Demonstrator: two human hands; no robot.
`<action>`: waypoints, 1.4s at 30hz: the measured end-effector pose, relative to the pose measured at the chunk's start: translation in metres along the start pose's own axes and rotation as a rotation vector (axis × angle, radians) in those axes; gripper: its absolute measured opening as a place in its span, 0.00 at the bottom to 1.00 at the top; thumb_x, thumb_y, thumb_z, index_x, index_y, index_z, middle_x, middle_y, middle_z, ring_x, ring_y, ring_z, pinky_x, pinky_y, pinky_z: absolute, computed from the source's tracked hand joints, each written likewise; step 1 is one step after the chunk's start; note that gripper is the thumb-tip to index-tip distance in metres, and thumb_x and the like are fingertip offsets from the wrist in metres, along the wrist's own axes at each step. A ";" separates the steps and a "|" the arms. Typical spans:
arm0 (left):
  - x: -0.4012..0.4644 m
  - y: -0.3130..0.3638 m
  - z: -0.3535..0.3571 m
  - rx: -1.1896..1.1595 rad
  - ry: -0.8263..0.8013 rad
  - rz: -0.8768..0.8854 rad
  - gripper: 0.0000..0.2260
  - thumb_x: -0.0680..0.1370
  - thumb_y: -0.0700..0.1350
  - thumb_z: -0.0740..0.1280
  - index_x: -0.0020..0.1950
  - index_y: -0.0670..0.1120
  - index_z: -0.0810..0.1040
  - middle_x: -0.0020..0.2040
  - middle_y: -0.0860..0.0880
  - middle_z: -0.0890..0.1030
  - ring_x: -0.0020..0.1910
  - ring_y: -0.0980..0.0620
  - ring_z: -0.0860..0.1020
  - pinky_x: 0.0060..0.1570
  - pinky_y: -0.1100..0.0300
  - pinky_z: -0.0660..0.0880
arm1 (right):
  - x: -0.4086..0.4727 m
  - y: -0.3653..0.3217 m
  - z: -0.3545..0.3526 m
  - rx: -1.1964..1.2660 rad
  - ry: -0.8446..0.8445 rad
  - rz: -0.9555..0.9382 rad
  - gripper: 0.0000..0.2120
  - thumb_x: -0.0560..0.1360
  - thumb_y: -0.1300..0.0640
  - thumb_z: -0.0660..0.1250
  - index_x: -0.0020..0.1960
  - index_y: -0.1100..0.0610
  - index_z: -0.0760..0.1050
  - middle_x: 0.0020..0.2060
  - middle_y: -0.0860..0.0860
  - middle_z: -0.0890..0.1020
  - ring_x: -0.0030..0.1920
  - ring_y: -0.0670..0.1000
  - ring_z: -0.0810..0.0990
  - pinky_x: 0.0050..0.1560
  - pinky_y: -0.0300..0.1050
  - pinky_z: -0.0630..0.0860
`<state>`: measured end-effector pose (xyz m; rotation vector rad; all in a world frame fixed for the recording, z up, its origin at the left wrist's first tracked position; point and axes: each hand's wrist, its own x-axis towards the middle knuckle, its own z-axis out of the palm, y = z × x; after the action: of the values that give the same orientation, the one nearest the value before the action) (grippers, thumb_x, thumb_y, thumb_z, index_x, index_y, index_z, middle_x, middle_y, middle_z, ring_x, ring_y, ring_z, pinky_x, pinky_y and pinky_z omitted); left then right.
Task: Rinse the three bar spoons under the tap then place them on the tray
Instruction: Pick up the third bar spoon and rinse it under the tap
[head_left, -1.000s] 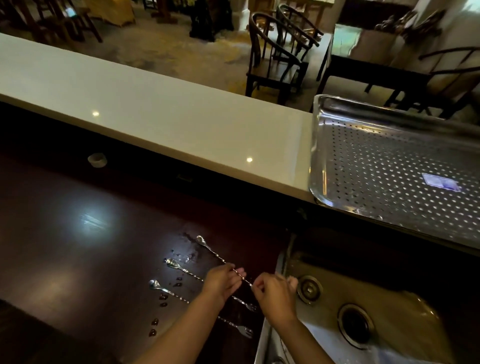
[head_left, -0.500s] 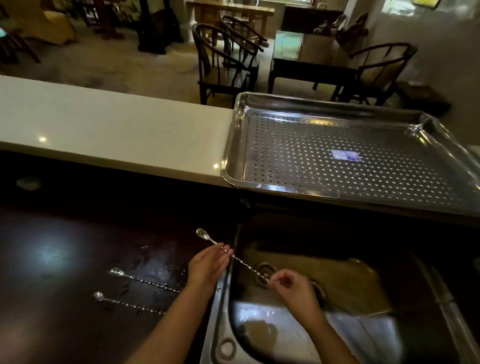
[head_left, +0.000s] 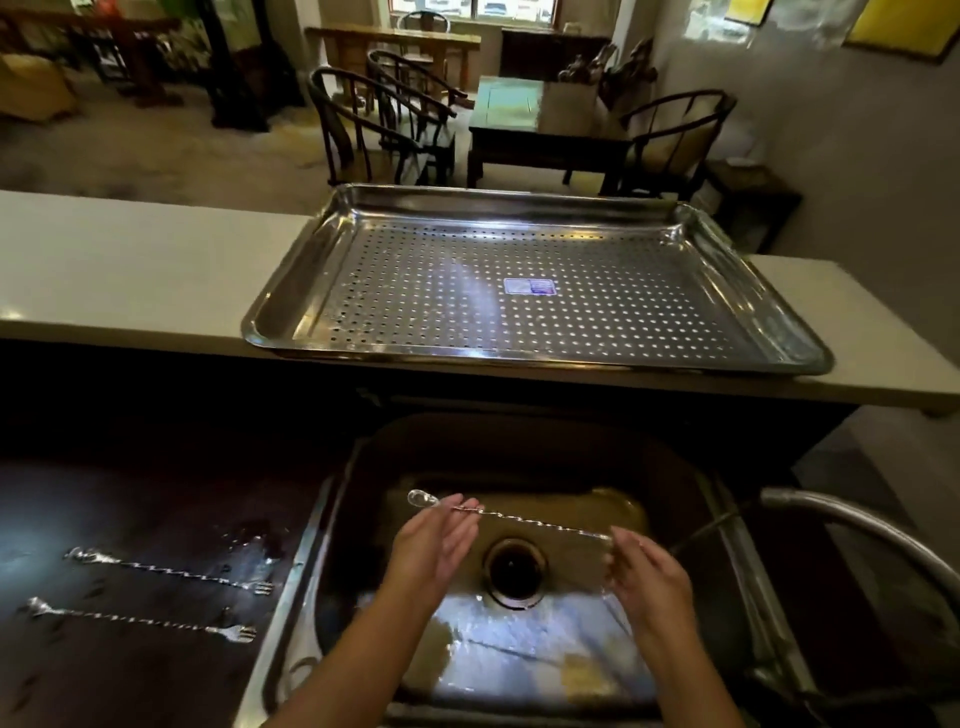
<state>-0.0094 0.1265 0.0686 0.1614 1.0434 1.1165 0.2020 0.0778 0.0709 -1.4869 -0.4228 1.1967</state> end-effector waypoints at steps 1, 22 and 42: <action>-0.001 -0.008 0.007 0.007 0.004 -0.015 0.06 0.79 0.37 0.60 0.47 0.38 0.76 0.55 0.37 0.78 0.51 0.44 0.78 0.54 0.56 0.72 | 0.003 0.000 -0.009 0.050 0.033 0.020 0.04 0.74 0.65 0.65 0.45 0.59 0.78 0.29 0.50 0.83 0.33 0.47 0.79 0.34 0.38 0.77; 0.009 -0.063 0.067 0.062 0.051 0.047 0.05 0.78 0.38 0.62 0.48 0.38 0.76 0.47 0.41 0.82 0.46 0.48 0.81 0.53 0.57 0.74 | 0.046 -0.017 -0.050 0.325 0.243 -0.026 0.18 0.79 0.58 0.58 0.59 0.74 0.68 0.37 0.63 0.80 0.27 0.49 0.83 0.23 0.34 0.77; -0.008 -0.112 0.112 0.078 -0.102 -0.110 0.06 0.78 0.37 0.62 0.46 0.38 0.78 0.36 0.45 0.86 0.38 0.53 0.84 0.37 0.65 0.81 | 0.026 -0.011 -0.044 0.268 0.207 -0.115 0.05 0.76 0.66 0.63 0.47 0.70 0.74 0.38 0.61 0.80 0.34 0.50 0.83 0.30 0.32 0.79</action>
<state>0.1479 0.1078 0.0692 0.2181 0.9940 0.9588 0.2538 0.0787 0.0627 -1.3191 -0.1959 0.9562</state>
